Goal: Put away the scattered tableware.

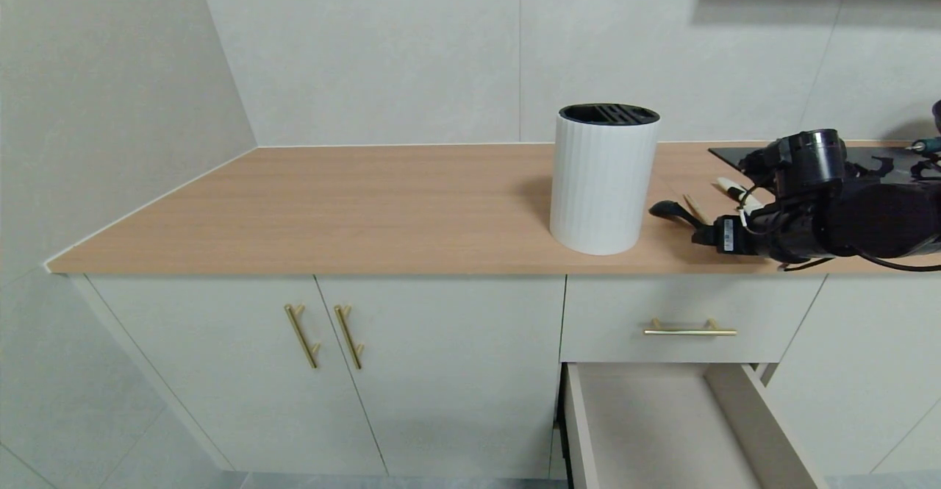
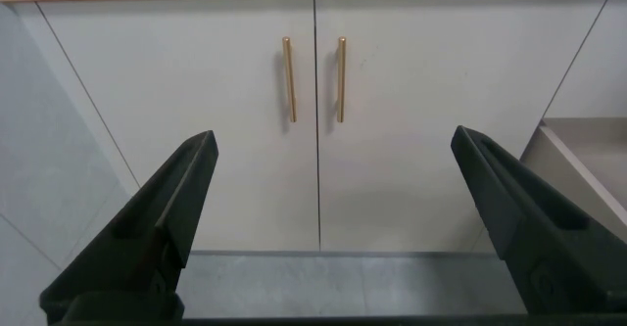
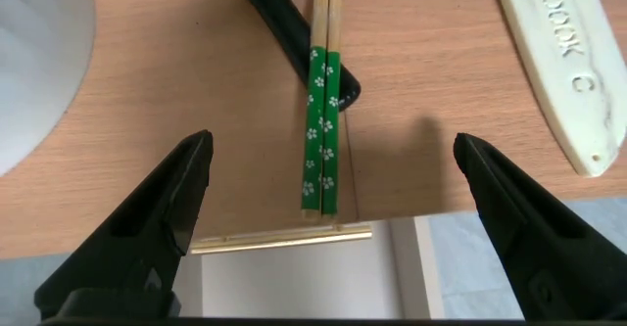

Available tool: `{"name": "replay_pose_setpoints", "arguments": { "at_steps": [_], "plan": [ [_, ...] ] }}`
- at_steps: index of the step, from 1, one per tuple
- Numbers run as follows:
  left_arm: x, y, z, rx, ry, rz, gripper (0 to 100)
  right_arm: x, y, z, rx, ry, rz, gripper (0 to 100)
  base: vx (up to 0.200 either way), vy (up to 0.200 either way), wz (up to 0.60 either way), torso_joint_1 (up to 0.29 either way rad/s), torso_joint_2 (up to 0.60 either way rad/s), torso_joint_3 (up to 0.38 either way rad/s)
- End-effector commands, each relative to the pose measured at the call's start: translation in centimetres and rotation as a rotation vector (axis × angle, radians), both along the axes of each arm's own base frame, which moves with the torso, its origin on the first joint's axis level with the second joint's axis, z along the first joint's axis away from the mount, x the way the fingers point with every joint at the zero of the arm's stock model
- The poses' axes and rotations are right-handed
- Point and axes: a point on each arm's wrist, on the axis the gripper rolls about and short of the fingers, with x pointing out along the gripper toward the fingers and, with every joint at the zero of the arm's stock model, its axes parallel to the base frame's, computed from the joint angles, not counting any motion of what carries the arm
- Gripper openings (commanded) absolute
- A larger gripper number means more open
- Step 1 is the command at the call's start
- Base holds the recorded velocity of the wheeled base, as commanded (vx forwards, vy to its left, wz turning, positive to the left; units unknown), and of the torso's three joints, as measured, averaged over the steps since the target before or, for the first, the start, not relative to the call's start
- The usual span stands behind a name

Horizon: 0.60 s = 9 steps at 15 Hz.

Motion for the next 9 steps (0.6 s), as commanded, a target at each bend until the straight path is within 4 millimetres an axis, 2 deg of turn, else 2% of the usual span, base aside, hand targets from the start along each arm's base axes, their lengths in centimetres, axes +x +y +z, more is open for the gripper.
{"name": "replay_pose_setpoints", "arguments": {
  "at_steps": [1, 5, 6, 9],
  "plan": [
    [0.01, 0.0, 0.0, 0.0, 0.001, 0.0, 100, 0.2, -0.04, -0.36, -0.001, 0.009, -0.002, 100, 0.0, 0.0, 0.0, 0.0, 0.0, 0.0],
    [0.01, 0.0, 0.0, 0.0, 0.001, 0.0, 100, 0.44, 0.0, -0.5, 0.001, 0.011, -0.001, 100, 0.0, 0.0, 0.0, 0.0, 0.0, 0.0],
    [0.01, 0.0, 0.0, 0.0, 0.001, 0.0, 100, 0.5, -0.17, -0.52, 0.001, 0.011, -0.006, 0, 0.0, 0.0, 0.0, 0.0, 0.0, 0.0],
    [0.01, 0.0, 0.0, 0.0, 0.001, 0.0, 100, 0.45, -0.41, -0.46, 0.001, 0.011, -0.012, 0, 0.0, 0.0, 0.0, 0.0, 0.0, 0.0]
  ]
}}
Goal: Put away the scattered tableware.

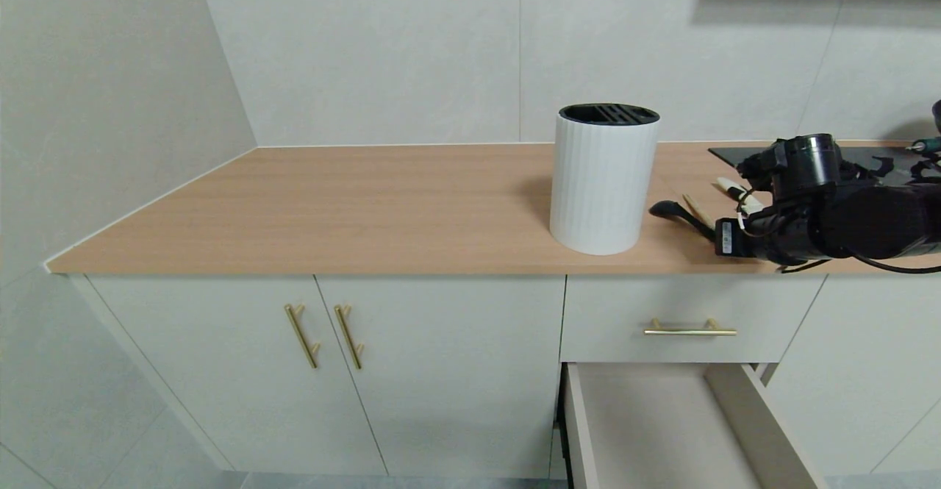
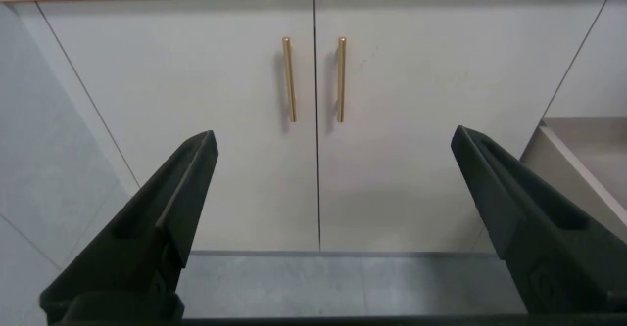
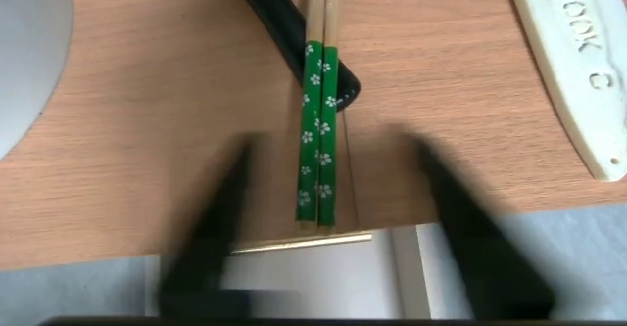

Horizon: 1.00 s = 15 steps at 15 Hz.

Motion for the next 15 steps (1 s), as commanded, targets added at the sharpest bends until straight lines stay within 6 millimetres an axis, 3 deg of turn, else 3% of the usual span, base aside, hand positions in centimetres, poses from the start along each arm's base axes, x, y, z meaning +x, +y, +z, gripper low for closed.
{"name": "replay_pose_setpoints", "arguments": {
  "at_steps": [1, 9, 12, 13, 15],
  "plan": [
    [0.0, 0.0, 0.0, 0.0, 0.001, 0.0, 100, 0.0, -0.1, 0.1, 0.001, -0.003, -0.001, 0, 0.0, 0.0, 0.0, 0.0, 0.0, 0.0],
    [0.0, 0.0, 0.0, 0.0, 0.001, 0.0, 100, -0.7, -0.1, 1.1, 0.006, -0.029, -0.003, 0, 0.0, 0.0, 0.0, 0.0, 0.0, 0.0],
    [0.0, 0.0, 0.0, 0.0, 0.001, 0.0, 100, -4.5, -0.5, 4.4, 0.039, -0.102, -0.003, 0, 0.0, 0.0, 0.0, 0.0, 0.0, 0.0],
    [0.0, 0.0, 0.0, 0.0, 0.001, 0.0, 100, -5.1, -0.6, 4.6, 0.04, -0.105, -0.003, 0, 0.0, 0.0, 0.0, 0.0, 0.0, 0.0],
    [0.0, 0.0, 0.0, 0.0, 0.001, 0.0, 100, -8.6, -1.1, 6.0, 0.083, -0.139, -0.009, 0, 0.0, 0.0, 0.0, 0.0, 0.0, 0.0]
  ]
}}
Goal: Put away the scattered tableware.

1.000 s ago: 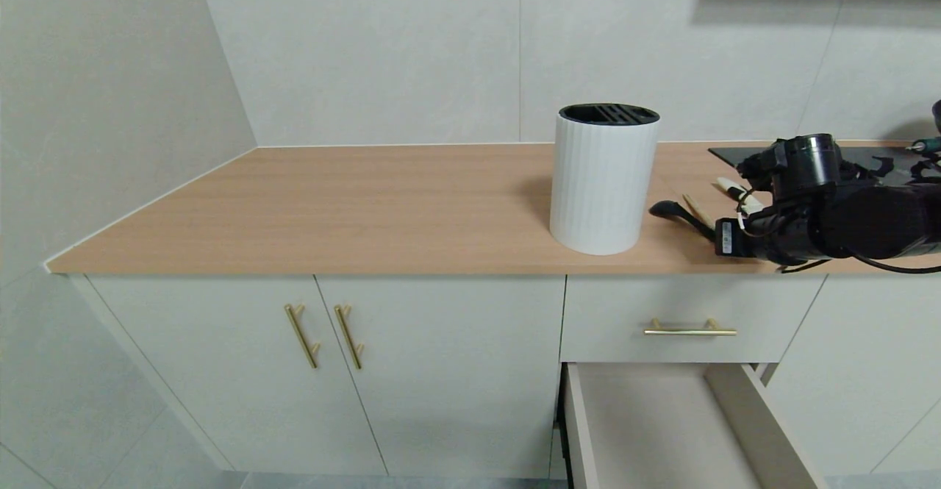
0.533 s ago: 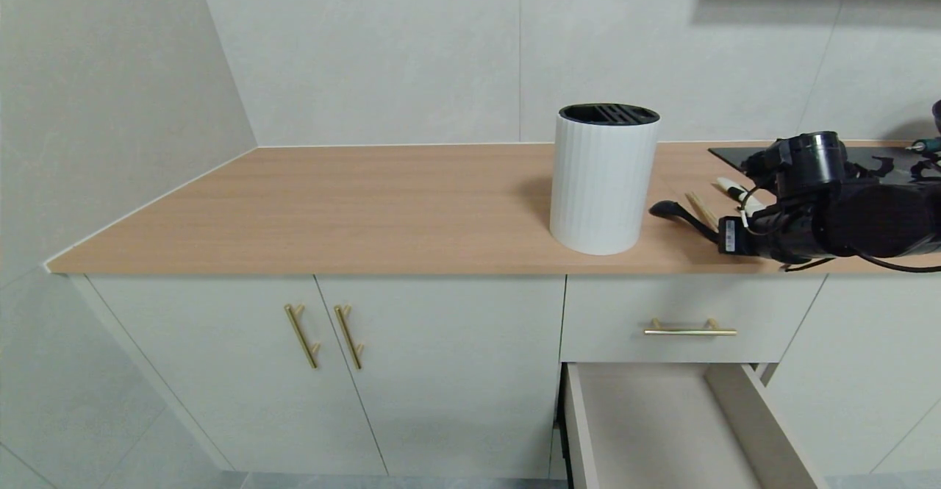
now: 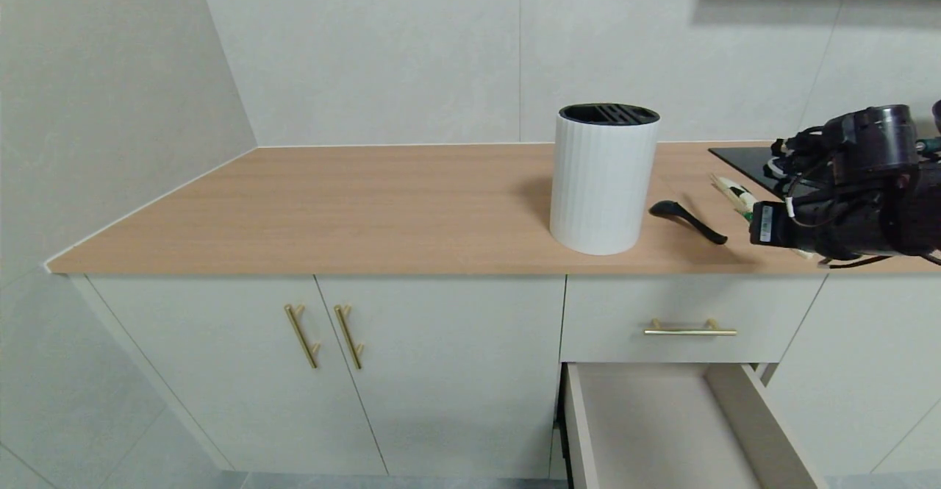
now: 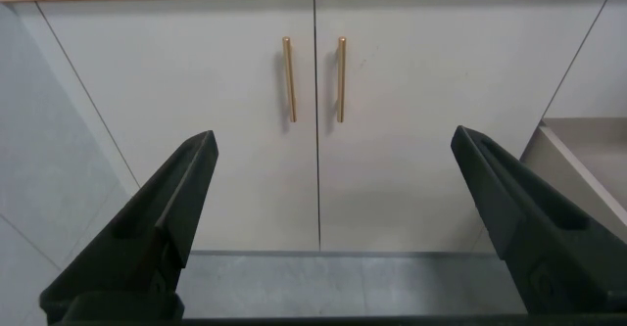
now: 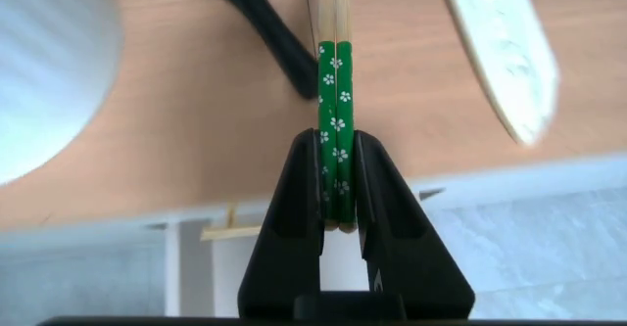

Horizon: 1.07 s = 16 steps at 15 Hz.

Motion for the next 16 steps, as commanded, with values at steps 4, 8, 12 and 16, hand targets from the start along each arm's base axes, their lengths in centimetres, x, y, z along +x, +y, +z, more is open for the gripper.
{"name": "replay_pose_setpoints", "arguments": {
  "at_steps": [4, 8, 12, 16],
  "plan": [
    [0.0, 0.0, 0.0, 0.0, 0.001, 0.0, 100, -10.1, -1.0, 4.2, 0.071, -0.075, 0.048, 0, 0.0, 0.0, 0.0, 0.0, 0.0, 0.0],
    [0.0, 0.0, 0.0, 0.0, 0.001, 0.0, 100, -17.4, -1.4, 5.0, 0.151, 0.082, 0.237, 0, 0.0, 0.0, 0.0, 0.0, 0.0, 0.0],
    [0.0, 0.0, 0.0, 0.0, 0.001, 0.0, 100, -19.1, -1.5, 3.6, 0.064, 0.2, 0.376, 0, 0.0, 0.0, 0.0, 0.0, 0.0, 0.0],
    [0.0, 0.0, 0.0, 0.0, 0.001, 0.0, 100, -18.3, -1.2, 1.5, 0.051, 0.289, 0.466, 0, 0.0, 0.0, 0.0, 0.0, 0.0, 0.0]
  ]
}}
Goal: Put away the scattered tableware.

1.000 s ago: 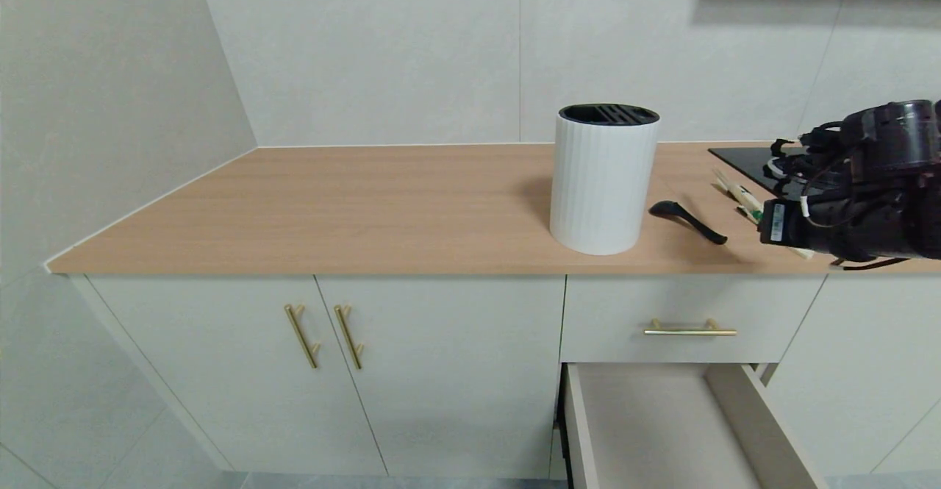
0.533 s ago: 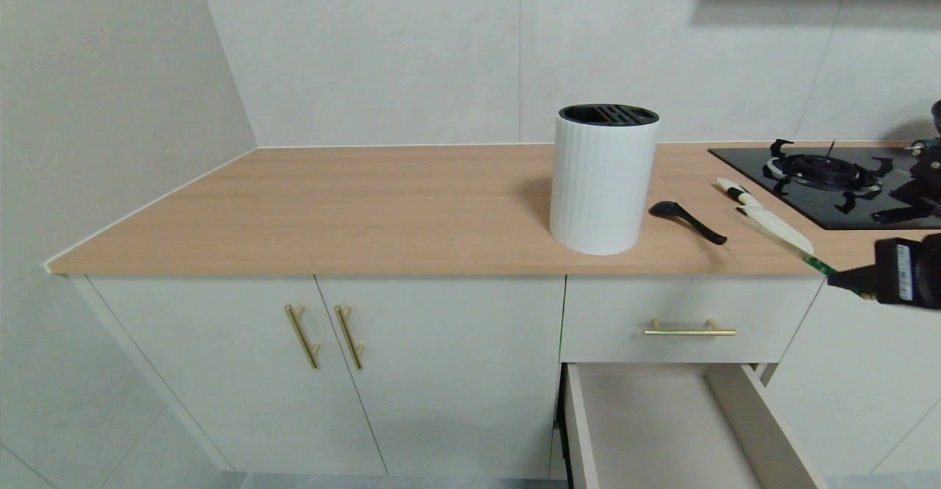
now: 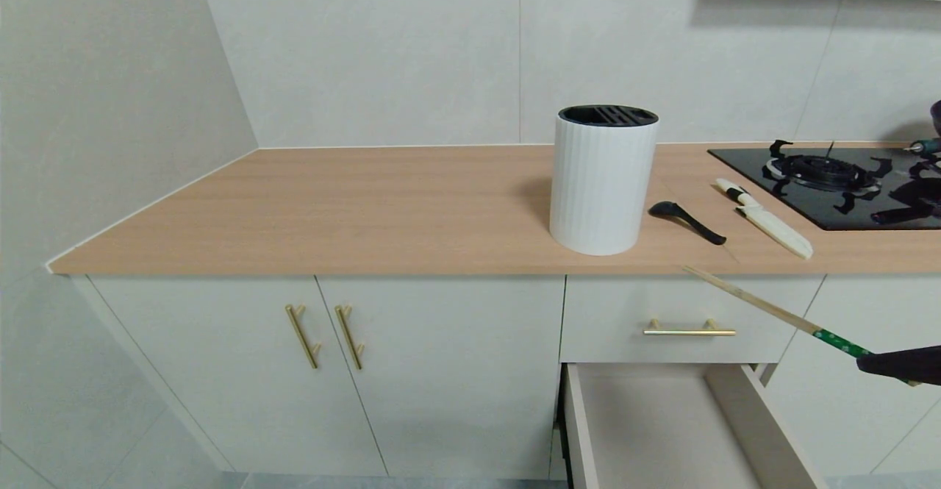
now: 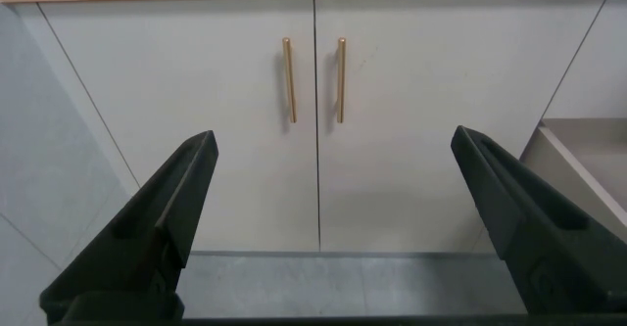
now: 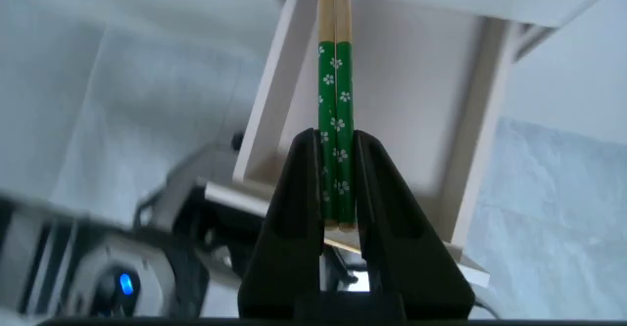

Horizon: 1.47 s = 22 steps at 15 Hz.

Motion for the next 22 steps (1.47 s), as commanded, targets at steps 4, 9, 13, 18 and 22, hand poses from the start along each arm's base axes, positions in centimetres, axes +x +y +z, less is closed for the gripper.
{"name": "replay_pose_setpoints", "arguments": {
  "at_steps": [4, 9, 13, 18, 22],
  "plan": [
    [0.0, 0.0, 0.0, 0.0, 0.0, 0.0, 100, 1.7, 0.8, -2.2, -0.019, 0.11, 0.043, 0, 0.0, 0.0, 0.0, 0.0, 0.0, 0.0],
    [0.0, 0.0, 0.0, 0.0, 0.0, 0.0, 100, 2.1, 1.3, -3.2, -0.029, 0.119, 0.063, 0, 0.0, 0.0, 0.0, -0.075, 0.19, 0.121],
    [0.0, 0.0, 0.0, 0.0, 0.0, 0.0, 100, 2.6, 1.4, -3.8, -0.031, 0.141, 0.064, 0, 0.0, 0.0, 0.0, -0.163, 0.45, 0.283],
    [0.0, 0.0, 0.0, 0.0, 0.0, 0.0, 100, 3.2, 1.5, -4.3, -0.036, 0.17, 0.064, 0, 0.0, 0.0, 0.0, -0.141, 0.46, 0.316],
    [0.0, 0.0, 0.0, 0.0, 0.0, 0.0, 100, 3.6, 1.6, -4.8, -0.04, 0.192, 0.065, 0, 0.0, 0.0, 0.0, -0.072, 0.38, 0.289]
  ]
}}
